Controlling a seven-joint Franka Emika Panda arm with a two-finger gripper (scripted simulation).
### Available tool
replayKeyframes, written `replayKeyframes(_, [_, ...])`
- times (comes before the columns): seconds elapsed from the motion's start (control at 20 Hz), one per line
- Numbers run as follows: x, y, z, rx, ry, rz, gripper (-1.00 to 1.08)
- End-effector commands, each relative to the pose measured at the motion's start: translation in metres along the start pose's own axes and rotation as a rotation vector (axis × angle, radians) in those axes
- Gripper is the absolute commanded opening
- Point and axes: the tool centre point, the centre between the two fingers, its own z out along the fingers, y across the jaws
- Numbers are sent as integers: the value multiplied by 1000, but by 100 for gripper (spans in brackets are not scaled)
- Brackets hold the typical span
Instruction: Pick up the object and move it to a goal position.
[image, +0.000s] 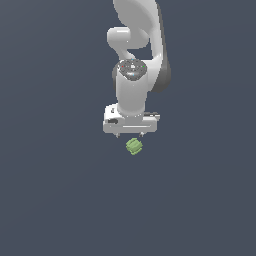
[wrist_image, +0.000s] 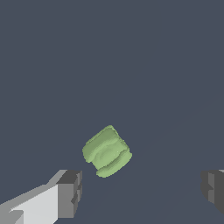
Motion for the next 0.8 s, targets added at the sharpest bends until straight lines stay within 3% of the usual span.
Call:
replayKeyframes(0.0, [0,0,0,0,0,0,100])
replayKeyframes(0.75, [-5,22,3,-11,-21,-9,100])
